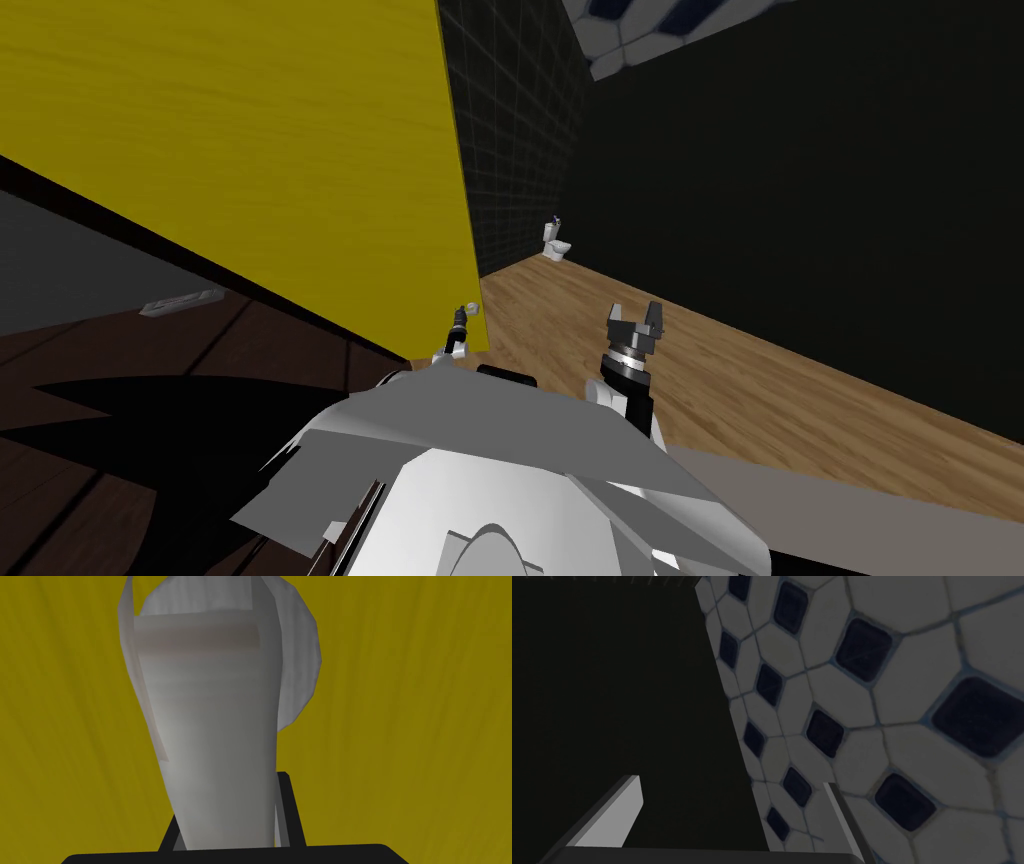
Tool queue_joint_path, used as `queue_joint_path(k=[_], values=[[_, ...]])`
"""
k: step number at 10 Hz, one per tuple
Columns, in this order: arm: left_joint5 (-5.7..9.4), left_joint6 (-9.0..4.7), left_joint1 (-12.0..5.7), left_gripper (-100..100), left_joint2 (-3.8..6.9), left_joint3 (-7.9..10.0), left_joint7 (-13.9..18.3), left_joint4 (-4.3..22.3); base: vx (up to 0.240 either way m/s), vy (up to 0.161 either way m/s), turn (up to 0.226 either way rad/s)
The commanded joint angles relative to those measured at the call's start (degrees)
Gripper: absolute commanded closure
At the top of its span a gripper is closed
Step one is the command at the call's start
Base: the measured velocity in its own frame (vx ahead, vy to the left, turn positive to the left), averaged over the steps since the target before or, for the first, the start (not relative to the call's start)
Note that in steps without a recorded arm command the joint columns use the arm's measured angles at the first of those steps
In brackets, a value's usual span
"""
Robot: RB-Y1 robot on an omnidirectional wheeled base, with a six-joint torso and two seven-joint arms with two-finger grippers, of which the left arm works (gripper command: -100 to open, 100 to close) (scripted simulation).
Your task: Push the door open
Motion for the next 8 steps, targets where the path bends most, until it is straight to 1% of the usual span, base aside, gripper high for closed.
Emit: queue_joint_path(k=[1, 4, 5, 6, 8], values=[[0.51, -0.48, -0.60, 100, -0.05, 1.00, -0.28, 0.42, 0.223, -0.048, 0.072], [1.12, -0.54, -0.58, 100, -0.56, 2.22, -0.79, 0.46, 0.158, -0.059, 0.063], [1.14, -0.58, -0.19, 100, -0.04, 2.30, -0.68, 0.61, 0.065, -0.005, 0.043], [1.82, -0.69, -0.11, 100, 0.33, 3.33, -1.06, 0.61, 0.116, 0.002, 0.040], [2.34, -0.74, -0.09, 100, 0.49, 4.08, -1.38, 0.62, 0.173, -0.023, 0.037]])
